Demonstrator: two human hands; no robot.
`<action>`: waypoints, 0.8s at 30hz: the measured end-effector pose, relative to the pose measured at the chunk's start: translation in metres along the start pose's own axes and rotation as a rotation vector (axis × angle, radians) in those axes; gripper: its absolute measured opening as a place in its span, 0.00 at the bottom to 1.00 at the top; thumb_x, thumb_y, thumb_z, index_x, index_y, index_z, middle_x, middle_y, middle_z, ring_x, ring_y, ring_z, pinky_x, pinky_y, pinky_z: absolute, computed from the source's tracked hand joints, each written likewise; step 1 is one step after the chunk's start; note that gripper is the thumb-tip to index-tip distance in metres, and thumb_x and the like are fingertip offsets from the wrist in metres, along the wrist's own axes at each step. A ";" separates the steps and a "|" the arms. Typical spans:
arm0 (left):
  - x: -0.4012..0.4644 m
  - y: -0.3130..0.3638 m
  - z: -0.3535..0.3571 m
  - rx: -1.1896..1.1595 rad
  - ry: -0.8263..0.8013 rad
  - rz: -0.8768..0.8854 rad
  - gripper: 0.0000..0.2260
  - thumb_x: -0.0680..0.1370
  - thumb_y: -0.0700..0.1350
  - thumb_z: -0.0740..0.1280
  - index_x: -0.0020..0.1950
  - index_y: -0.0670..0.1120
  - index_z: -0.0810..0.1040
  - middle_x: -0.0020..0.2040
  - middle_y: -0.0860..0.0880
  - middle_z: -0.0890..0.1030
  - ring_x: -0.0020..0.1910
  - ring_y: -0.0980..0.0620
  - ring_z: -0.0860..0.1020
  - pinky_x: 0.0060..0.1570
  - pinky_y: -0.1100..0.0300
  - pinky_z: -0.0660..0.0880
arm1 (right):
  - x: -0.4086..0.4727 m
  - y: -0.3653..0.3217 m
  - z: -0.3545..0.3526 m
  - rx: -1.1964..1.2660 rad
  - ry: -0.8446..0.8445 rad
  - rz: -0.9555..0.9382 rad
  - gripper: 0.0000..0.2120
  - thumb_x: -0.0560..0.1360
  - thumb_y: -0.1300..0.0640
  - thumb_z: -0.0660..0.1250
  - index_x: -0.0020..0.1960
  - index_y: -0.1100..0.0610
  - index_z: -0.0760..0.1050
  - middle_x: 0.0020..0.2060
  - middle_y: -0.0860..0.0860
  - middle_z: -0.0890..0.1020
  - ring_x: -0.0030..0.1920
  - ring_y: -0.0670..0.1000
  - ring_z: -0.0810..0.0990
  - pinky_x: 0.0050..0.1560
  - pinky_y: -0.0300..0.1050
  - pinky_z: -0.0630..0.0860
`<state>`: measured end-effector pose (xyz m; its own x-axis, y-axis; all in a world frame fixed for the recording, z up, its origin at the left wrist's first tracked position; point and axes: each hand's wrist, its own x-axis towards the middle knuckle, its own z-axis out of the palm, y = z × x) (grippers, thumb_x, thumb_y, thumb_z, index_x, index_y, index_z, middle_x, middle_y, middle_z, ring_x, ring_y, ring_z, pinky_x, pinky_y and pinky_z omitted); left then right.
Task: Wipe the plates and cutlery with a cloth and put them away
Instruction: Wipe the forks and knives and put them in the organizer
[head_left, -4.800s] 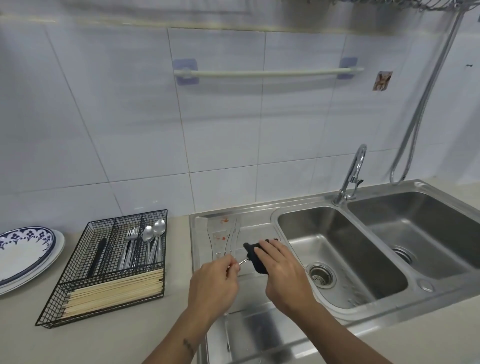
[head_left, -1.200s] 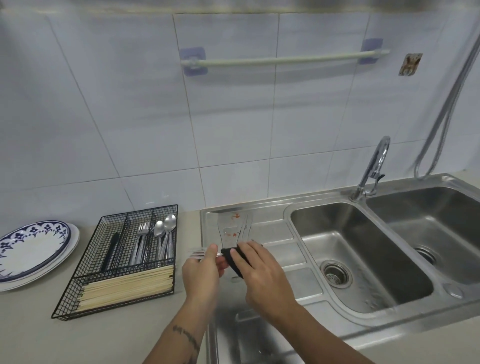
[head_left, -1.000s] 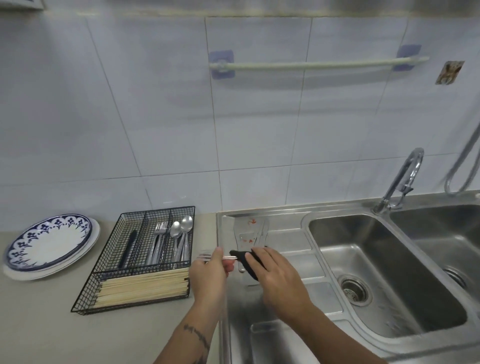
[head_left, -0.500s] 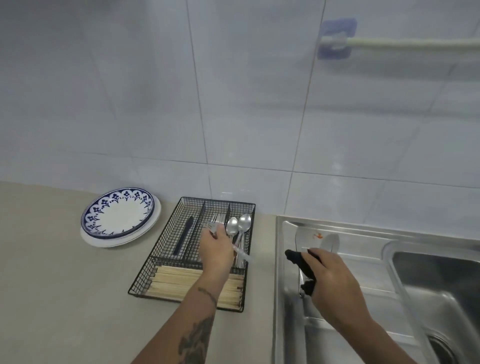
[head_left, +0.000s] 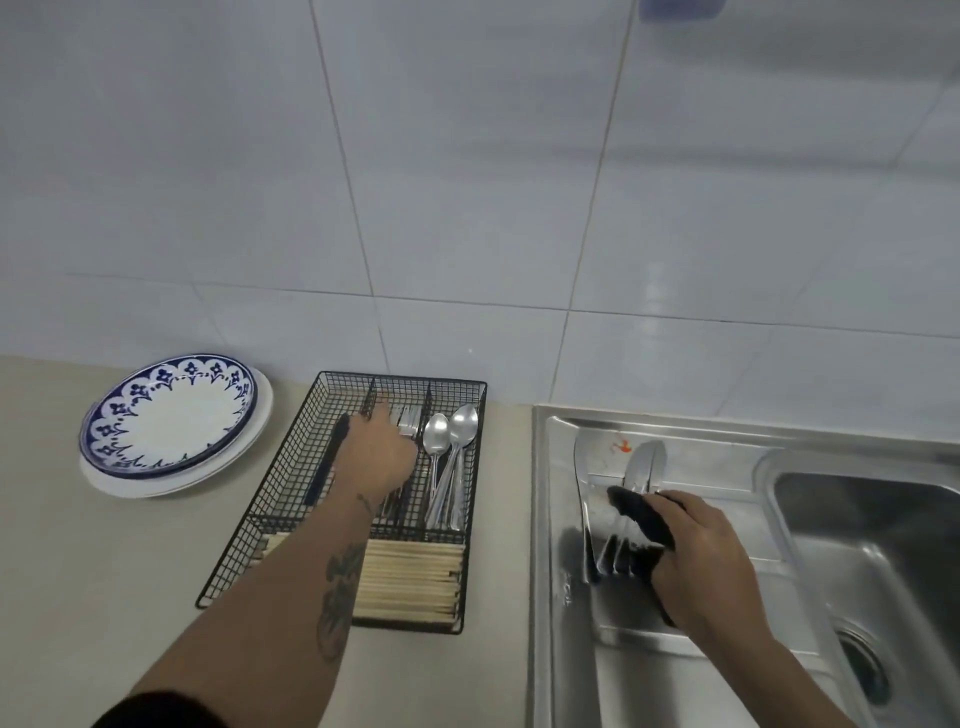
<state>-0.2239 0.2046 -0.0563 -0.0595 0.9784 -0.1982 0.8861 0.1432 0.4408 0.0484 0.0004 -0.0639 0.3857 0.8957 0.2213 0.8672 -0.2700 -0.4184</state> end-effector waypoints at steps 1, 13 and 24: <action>-0.001 -0.001 0.004 -0.007 -0.008 -0.011 0.26 0.77 0.42 0.62 0.76 0.47 0.64 0.72 0.39 0.66 0.62 0.39 0.75 0.59 0.44 0.77 | 0.000 0.003 -0.002 0.003 0.003 0.008 0.31 0.61 0.75 0.68 0.60 0.54 0.80 0.54 0.51 0.81 0.53 0.57 0.76 0.50 0.49 0.76; -0.077 0.046 0.030 -0.162 0.175 0.326 0.11 0.77 0.38 0.64 0.57 0.45 0.80 0.51 0.49 0.78 0.50 0.49 0.77 0.51 0.52 0.77 | -0.019 0.045 -0.005 -0.102 0.032 0.050 0.26 0.61 0.71 0.73 0.58 0.58 0.80 0.54 0.54 0.80 0.53 0.58 0.77 0.50 0.50 0.77; -0.131 0.118 0.126 0.079 -0.087 0.353 0.08 0.80 0.47 0.62 0.50 0.47 0.80 0.48 0.49 0.80 0.46 0.50 0.78 0.46 0.56 0.77 | -0.068 0.061 0.004 -0.130 -0.216 0.068 0.31 0.72 0.39 0.55 0.74 0.46 0.64 0.76 0.55 0.59 0.76 0.61 0.50 0.74 0.61 0.51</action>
<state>-0.0536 0.0746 -0.0882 0.2925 0.9485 -0.1214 0.8778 -0.2160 0.4275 0.0740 -0.0759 -0.1082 0.3803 0.9249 -0.0023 0.8802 -0.3627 -0.3060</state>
